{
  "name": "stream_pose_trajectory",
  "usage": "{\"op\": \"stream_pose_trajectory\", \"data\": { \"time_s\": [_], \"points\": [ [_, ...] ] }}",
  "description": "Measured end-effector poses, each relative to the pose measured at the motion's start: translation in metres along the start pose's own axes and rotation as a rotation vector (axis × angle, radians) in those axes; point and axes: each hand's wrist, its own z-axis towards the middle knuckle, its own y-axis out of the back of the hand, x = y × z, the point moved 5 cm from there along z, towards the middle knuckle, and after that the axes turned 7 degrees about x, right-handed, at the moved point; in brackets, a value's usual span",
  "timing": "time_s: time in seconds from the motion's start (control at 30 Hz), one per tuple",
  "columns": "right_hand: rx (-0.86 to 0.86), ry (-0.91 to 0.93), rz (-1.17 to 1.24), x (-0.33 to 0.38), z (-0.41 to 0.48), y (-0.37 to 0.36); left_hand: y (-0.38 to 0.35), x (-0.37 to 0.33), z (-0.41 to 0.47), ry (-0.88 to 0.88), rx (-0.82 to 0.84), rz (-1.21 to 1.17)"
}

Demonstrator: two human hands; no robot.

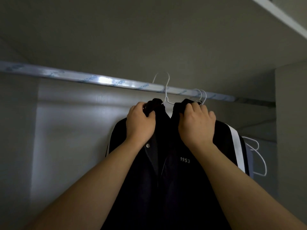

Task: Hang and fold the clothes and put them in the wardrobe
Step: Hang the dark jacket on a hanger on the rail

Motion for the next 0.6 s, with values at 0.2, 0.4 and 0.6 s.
{"op": "stream_pose_trajectory", "data": {
  "time_s": [0.2,0.4,0.6],
  "points": [
    [0.033,0.057,0.050,-0.001,-0.013,-0.019,-0.006,0.020,-0.011,0.002,0.113,-0.079],
    [0.025,0.045,0.166,0.002,-0.027,-0.019,-0.013,0.032,-0.034,-0.042,0.117,-0.045],
    [-0.013,-0.075,0.221,0.005,-0.043,-0.012,0.000,0.030,-0.050,-0.154,0.023,0.281]
  ]
}}
